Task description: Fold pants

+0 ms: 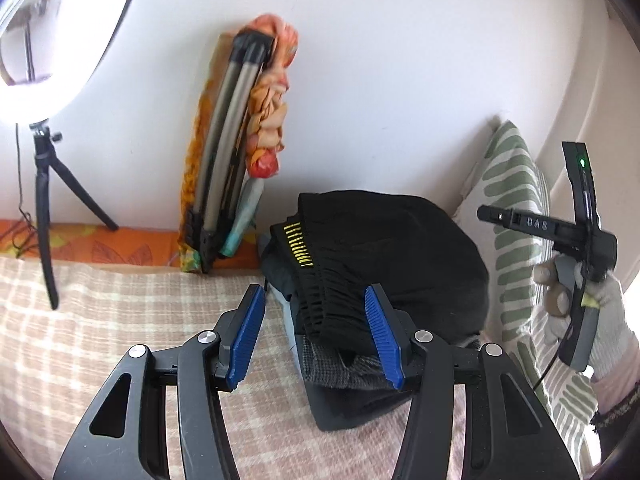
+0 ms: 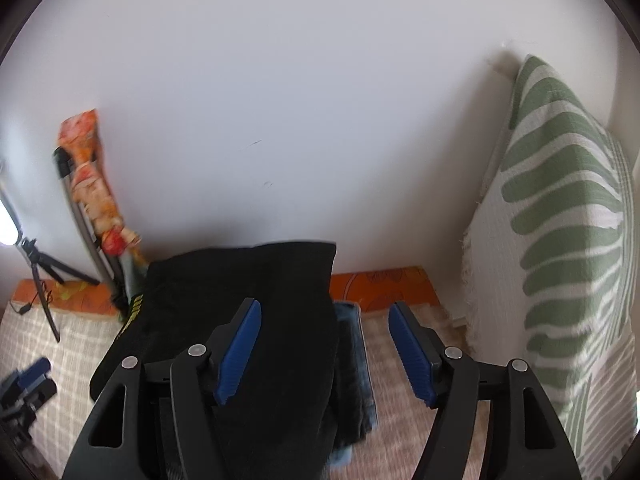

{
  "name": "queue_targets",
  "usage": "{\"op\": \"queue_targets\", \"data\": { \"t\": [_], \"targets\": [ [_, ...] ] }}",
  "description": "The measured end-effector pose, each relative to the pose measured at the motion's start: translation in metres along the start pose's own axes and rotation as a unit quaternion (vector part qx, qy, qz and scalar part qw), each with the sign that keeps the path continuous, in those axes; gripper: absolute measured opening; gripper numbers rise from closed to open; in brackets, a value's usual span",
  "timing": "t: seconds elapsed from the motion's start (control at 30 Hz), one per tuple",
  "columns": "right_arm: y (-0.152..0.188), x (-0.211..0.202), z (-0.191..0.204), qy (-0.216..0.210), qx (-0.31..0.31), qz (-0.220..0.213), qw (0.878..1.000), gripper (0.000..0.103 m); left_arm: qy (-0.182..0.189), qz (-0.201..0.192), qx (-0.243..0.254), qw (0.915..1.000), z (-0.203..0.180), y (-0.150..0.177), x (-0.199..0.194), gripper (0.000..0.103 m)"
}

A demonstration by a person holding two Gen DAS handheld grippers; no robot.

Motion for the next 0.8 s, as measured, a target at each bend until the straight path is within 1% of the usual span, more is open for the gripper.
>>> {"op": "queue_targets", "data": {
  "t": [0.07,0.13,0.17,0.2,0.23,0.27,0.33,0.5,0.63,0.8],
  "targets": [
    [0.005,-0.010,0.003,-0.005,0.004,-0.003,1.000,0.070,0.001,-0.002,0.002,1.0000,-0.001,0.000,-0.008,0.051],
    [0.021,-0.017,0.007,-0.010,0.010,-0.005,1.000,0.074,0.003,-0.002,0.010,0.9999,-0.001,0.000,-0.006,0.052],
    [0.026,-0.022,0.009,-0.010,0.013,-0.008,1.000,0.077,0.003,-0.001,0.016,0.9999,-0.003,0.002,-0.011,0.052],
    [0.030,-0.026,0.011,-0.011,0.014,-0.010,1.000,0.078,0.004,-0.001,0.024,0.9997,-0.005,0.003,-0.016,0.052],
    [0.036,-0.033,0.016,-0.014,0.013,-0.013,1.000,0.078,0.005,-0.001,0.030,0.9995,-0.006,0.004,-0.021,0.053],
    [0.042,-0.039,0.021,-0.015,0.013,-0.016,1.000,0.078,0.006,-0.002,0.037,0.9993,-0.007,0.006,-0.026,0.057],
    [0.052,-0.051,0.031,-0.014,0.009,-0.022,1.000,0.081,0.010,-0.006,0.049,0.9988,-0.009,0.010,-0.037,0.060],
    [0.082,-0.075,0.058,-0.008,0.001,-0.029,1.000,0.082,0.009,-0.005,0.061,0.9981,-0.006,0.018,-0.058,0.062],
    [0.105,-0.092,0.074,-0.010,0.008,-0.038,0.999,0.083,0.003,-0.010,0.077,0.9970,-0.003,0.029,-0.075,0.067],
    [0.131,-0.107,0.095,0.000,0.015,-0.048,0.999,0.093,-0.005,-0.005,0.082,0.9966,0.006,0.044,-0.093,0.071]
  ]
}}
Point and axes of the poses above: each gripper's, at about its wrist camera, not at the fingertips, and x roughly the way its jaws point, z to its left, y to its underside, the point moved 5 cm from there along x, roughly the way its jaws point, and after that the axes turned 11 degrees about z, right-handed, at the moved point
